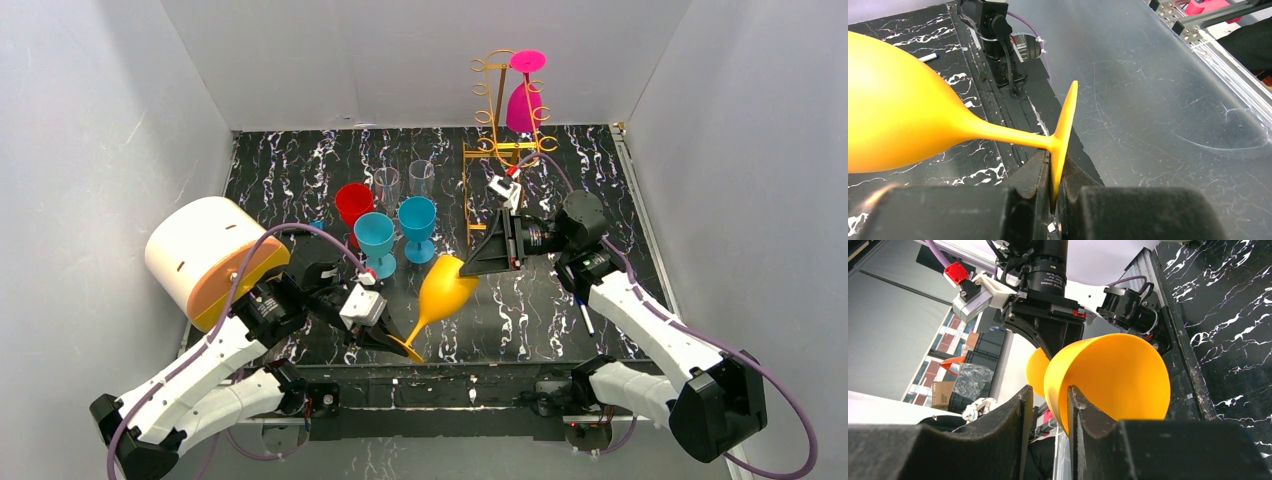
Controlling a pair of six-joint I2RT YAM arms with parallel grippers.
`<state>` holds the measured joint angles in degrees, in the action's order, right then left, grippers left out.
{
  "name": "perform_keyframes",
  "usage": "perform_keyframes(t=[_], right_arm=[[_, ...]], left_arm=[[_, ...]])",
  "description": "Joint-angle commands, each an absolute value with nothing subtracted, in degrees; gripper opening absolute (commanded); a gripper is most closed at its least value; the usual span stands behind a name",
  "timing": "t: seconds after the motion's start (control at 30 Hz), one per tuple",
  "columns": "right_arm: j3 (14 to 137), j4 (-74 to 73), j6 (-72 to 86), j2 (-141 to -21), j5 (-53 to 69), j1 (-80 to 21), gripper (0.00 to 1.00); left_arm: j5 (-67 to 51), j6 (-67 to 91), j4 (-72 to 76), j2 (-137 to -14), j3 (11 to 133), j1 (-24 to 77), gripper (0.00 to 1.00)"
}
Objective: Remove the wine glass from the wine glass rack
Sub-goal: Place the wine glass at the center of the board.
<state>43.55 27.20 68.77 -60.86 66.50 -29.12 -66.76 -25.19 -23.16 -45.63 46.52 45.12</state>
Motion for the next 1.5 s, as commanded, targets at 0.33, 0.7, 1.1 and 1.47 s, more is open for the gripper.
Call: perform_keyframes(t=[0.33, 0.7, 1.1, 1.47], right_arm=[[49.19, 24.81, 67.77, -60.37, 68.46, -30.36, 0.30], [49.67, 24.82, 67.70, -60.58, 68.48, -31.78, 0.24], [50.11, 23.93, 66.87, -61.14, 68.48, -33.27, 0.30], [50.47, 22.96, 64.24, -59.67, 67.92, -33.93, 0.01]], left_arm=[[-66.30, -26.08, -25.46, -45.06, 47.46, 45.00, 0.00], [-67.49, -27.16, -25.84, -45.26, 47.90, 45.01, 0.00], [-66.32, -27.33, -26.11, -45.18, 48.16, 44.98, 0.00], [-64.20, -27.51, -26.38, -44.81, 49.24, 45.00, 0.03]])
